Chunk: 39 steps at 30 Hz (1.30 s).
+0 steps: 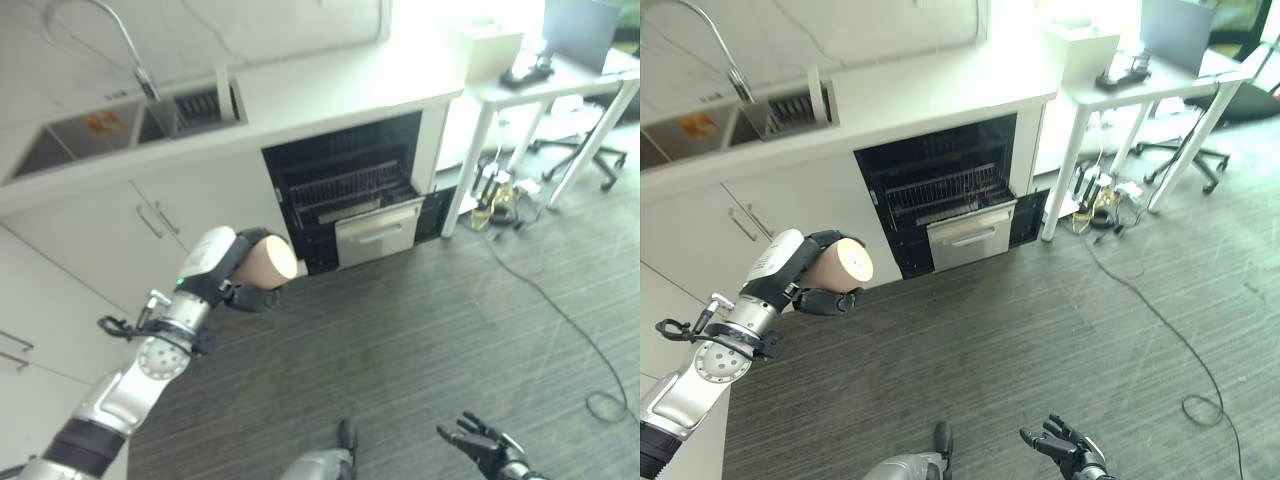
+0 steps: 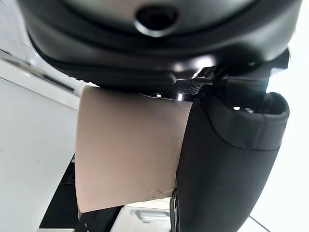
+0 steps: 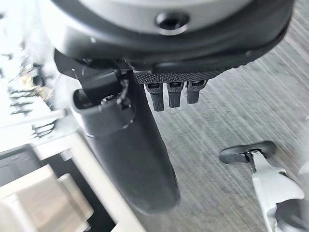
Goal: Place the dishes in the dishwasher.
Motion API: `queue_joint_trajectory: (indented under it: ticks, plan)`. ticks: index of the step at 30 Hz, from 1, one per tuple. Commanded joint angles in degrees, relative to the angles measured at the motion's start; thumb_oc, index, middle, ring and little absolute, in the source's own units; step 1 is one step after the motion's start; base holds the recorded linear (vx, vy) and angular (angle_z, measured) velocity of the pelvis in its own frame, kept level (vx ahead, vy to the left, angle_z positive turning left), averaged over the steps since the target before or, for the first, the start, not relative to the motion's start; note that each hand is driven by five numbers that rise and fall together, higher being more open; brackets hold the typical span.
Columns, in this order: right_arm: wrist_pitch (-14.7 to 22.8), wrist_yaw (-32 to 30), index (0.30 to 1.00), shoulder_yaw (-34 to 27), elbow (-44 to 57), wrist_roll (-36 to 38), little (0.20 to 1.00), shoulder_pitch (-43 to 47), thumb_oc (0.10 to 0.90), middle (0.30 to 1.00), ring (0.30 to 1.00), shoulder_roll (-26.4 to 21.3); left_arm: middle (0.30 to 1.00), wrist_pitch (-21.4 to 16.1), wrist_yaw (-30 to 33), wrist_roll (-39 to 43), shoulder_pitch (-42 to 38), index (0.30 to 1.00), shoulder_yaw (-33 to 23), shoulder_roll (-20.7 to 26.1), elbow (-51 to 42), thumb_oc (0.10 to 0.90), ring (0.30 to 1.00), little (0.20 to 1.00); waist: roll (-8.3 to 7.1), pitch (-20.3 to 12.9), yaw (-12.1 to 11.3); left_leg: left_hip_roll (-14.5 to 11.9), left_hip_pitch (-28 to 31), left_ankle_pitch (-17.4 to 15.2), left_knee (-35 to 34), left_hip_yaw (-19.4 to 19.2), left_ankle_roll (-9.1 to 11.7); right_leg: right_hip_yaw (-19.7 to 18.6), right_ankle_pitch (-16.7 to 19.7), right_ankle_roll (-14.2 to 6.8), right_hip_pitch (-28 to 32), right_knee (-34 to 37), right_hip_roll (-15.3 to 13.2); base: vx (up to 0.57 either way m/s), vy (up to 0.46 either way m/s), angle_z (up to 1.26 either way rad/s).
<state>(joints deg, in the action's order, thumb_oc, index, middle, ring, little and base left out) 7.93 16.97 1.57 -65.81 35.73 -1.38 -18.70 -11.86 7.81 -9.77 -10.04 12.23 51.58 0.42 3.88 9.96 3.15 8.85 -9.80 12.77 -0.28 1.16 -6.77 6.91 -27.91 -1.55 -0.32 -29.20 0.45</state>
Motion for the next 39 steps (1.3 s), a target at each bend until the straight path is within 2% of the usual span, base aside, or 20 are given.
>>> queue_joint_trajectory:
  ticks: [1,10,12,14,16,17,20,21,22,24,26,27,28,29,30,31,32,35,38,39]
  plan:
    - [2.94,0.93,0.900,1.27,1.27,-1.65,0.900,5.06,0.800,0.900,0.900,-2.04,0.300,-4.68,3.03,2.74,-6.84,0.300,-10.50,2.68,-2.33,0.400,0.300,0.300,1.75,-0.99,-0.96,-5.82,2.21,-22.17,17.47,-4.18,6.84,-0.50,16.53,-4.03,-2.73,12.01,-2.66,0.04,-0.002,0.57]
    - [2.83,0.20,0.900,1.27,1.87,-3.72,0.900,4.33,0.800,0.900,0.900,-0.61,0.300,-4.61,0.57,5.27,-6.37,0.300,-12.64,4.16,-4.16,0.400,0.300,0.300,0.90,-2.06,-1.29,-6.43,3.84,-24.62,17.47,-5.63,5.01,2.07,16.95,-4.53,-2.69,12.01,-3.05,0.01,0.019,0.23]
    - [2.62,0.16,0.900,1.57,3.22,-4.41,0.900,5.04,0.800,0.900,0.900,-0.43,0.300,-4.54,0.78,4.53,-6.41,0.300,-13.27,3.85,-5.32,0.400,0.300,0.300,1.59,-1.29,-1.44,-7.50,4.69,-25.12,17.47,-6.49,3.98,5.05,20.43,-4.88,-0.45,12.01,-1.94,0.01,0.117,-0.19]
    - [2.38,-0.21,0.900,2.01,5.58,-3.93,0.900,5.43,0.800,0.900,0.900,-0.13,0.300,-4.16,2.28,2.93,-7.53,0.300,-12.48,3.57,-5.75,0.400,0.300,0.300,2.31,0.75,-0.64,-8.01,5.87,-25.55,17.47,-6.71,2.69,5.20,24.59,-6.90,-4.99,0.45,-2.21,-0.05,0.086,-0.17]
    - [2.24,0.30,0.900,2.33,6.47,-3.23,0.900,5.72,0.800,0.900,0.900,-0.33,0.300,-3.63,2.74,2.67,-9.16,0.300,-11.41,3.62,-5.44,0.400,0.300,0.300,2.45,2.21,-0.18,-8.50,6.95,-25.60,17.47,-6.71,2.48,4.69,26.52,-7.24,-9.07,-8.24,-4.21,0.03,-0.044,0.08]
    - [2.56,1.44,0.900,2.80,6.25,-3.19,0.900,6.29,0.800,0.900,0.900,-0.41,0.300,-3.16,3.32,1.66,-10.51,0.300,-10.25,2.89,-5.39,0.400,0.300,0.300,1.70,2.74,-0.10,-8.42,8.09,-25.72,17.47,-6.04,3.12,3.40,27.90,-7.12,-9.78,-4.47,-6.84,0.16,-0.224,0.13]
    - [2.86,2.32,0.900,3.65,7.09,-4.22,0.900,6.76,0.800,0.900,0.900,-0.12,0.300,-2.10,4.28,0.13,-12.38,0.300,-8.57,2.15,-5.46,0.400,0.300,0.300,0.34,2.67,0.16,-8.85,9.85,-26.42,17.47,-3.44,4.85,0.37,28.09,-7.46,-5.56,10.43,-10.37,0.24,-0.382,0.20]
    - [2.72,2.57,0.900,3.79,7.68,-4.48,0.900,6.72,0.800,0.900,0.900,-0.11,0.300,-1.84,4.68,0.27,-12.89,0.300,-8.23,2.30,-5.23,0.400,0.300,0.300,-0.56,2.85,0.30,-8.64,10.68,-27.17,17.47,-2.42,5.45,-1.43,28.38,-8.21,-5.98,12.01,-12.66,0.28,-0.574,0.63]
    - [2.53,3.00,0.900,3.82,8.23,-4.43,0.900,6.66,0.800,0.900,0.900,0.00,0.300,-2.04,5.50,0.97,-13.68,0.300,-7.49,3.02,-4.37,0.400,0.300,0.300,-2.42,2.83,0.23,-8.24,11.99,-28.96,17.47,-1.03,6.45,-6.04,28.91,-10.27,-8.67,12.01,-16.71,0.28,-0.619,0.53]
    - [2.07,4.61,0.900,3.81,8.34,-5.29,0.900,6.89,0.800,0.900,0.900,-0.06,0.300,-2.27,6.19,3.40,-14.39,0.300,-7.23,4.91,-3.03,0.400,0.300,0.300,-3.50,2.47,-0.39,-9.97,13.37,-30.63,17.47,1.83,8.19,-11.68,29.51,-12.50,-10.97,12.01,-18.97,0.35,-0.832,0.39]
    - [0.53,5.83,0.900,3.96,9.17,-6.16,0.900,7.38,0.800,0.900,0.900,-0.34,0.300,-2.67,5.62,4.34,-13.34,0.300,-8.69,5.68,-3.00,0.400,0.300,0.300,-3.41,2.17,-1.46,-12.67,13.64,-30.45,17.47,2.34,9.51,-9.88,27.75,-13.39,-10.01,12.01,-19.10,0.29,-0.837,0.80]
    - [-0.45,5.96,0.900,5.35,9.03,-7.53,0.900,8.38,0.800,0.900,0.900,-0.33,0.300,-2.56,5.20,5.24,-10.18,0.300,-10.74,5.54,-3.48,0.400,0.300,0.300,-3.17,1.52,-2.48,-16.50,14.48,-29.25,17.47,2.55,11.14,-6.27,26.07,-13.40,-9.06,12.01,-18.11,0.28,-0.980,0.91]
    - [-1.65,4.34,0.900,6.54,9.78,-5.08,0.900,8.82,0.800,0.900,0.900,-0.54,0.300,-2.61,4.99,4.58,-7.31,0.300,-12.19,4.34,-5.47,0.400,0.300,0.300,-2.70,1.42,-2.47,-20.30,13.77,-25.19,17.47,1.70,12.16,-4.36,23.78,-12.00,-7.59,12.01,-15.82,0.25,-1.114,0.40]
    - [-1.51,3.15,0.900,7.06,9.75,-4.52,0.900,8.72,0.800,0.900,0.900,-0.97,0.300,-1.95,4.29,2.99,-5.39,0.300,-12.94,2.19,-8.55,0.400,0.300,0.300,-2.19,1.43,-2.12,-24.90,11.64,-16.00,17.47,-0.77,13.00,-1.69,21.45,-9.46,-5.25,12.01,-13.55,0.15,-0.901,1.03]
    - [-0.49,2.77,0.900,7.02,8.87,-4.07,0.900,8.36,0.800,0.900,0.900,-1.23,0.300,-2.30,3.29,2.71,-5.72,0.300,-12.64,1.02,-9.82,0.400,0.300,0.300,-2.06,1.52,-1.64,-26.88,10.35,-11.67,17.47,-3.52,13.14,0.16,20.39,-7.75,-4.18,12.01,-12.74,0.10,-0.822,1.47]
    - [0.72,2.31,0.900,6.80,7.93,-3.70,0.900,7.89,0.800,0.900,0.900,-1.39,0.300,-2.56,2.78,2.30,-6.53,0.300,-12.02,0.27,-10.22,0.400,0.300,0.300,-1.91,1.57,-0.97,-27.39,9.89,-10.64,17.47,-7.03,13.04,2.03,19.82,-6.69,-3.49,12.01,-12.18,0.07,-0.669,1.93]
    - [2.49,1.28,0.900,6.08,6.44,-1.65,0.900,7.16,0.800,0.900,0.900,-1.74,0.300,-3.43,2.40,2.55,-8.54,0.300,-10.49,-0.52,-10.03,0.400,0.300,0.300,-1.45,1.82,-0.02,-27.83,8.86,-7.42,17.80,-12.55,13.77,4.98,18.62,-5.01,-1.99,12.01,-11.35,0.07,-0.562,1.90]
    - [3.65,1.90,0.900,4.90,3.73,-1.32,0.900,7.01,0.800,0.900,0.900,-2.05,0.300,-1.09,1.66,1.75,-11.20,0.300,-9.09,-1.52,-9.66,0.400,0.300,0.300,-1.33,1.99,-0.23,-19.07,7.01,-13.45,18.99,-13.22,11.64,6.43,17.61,-4.56,-0.63,12.01,-11.14,0.14,-0.297,1.54]
    - [3.43,1.90,0.900,4.66,3.06,-1.69,0.900,7.05,0.800,0.900,0.900,-1.19,0.300,-0.72,1.98,1.25,-11.57,0.300,-8.22,-1.49,-9.09,0.400,0.300,0.300,1.05,1.86,-0.81,-8.27,2.82,-19.44,17.47,-16.02,8.88,6.74,16.46,-4.48,0.35,12.01,-7.53,0.23,-0.107,-0.69]
    - [3.43,1.11,0.900,5.32,3.69,-2.81,0.900,6.93,0.800,0.900,0.900,-0.21,0.300,-2.45,2.65,0.44,-9.52,0.300,-9.33,-1.73,-8.88,0.400,0.300,0.300,1.86,1.24,-1.84,-6.80,0.05,-19.79,17.47,-16.51,7.57,6.09,15.04,-4.09,1.16,12.01,-5.08,0.32,-0.027,-1.01]
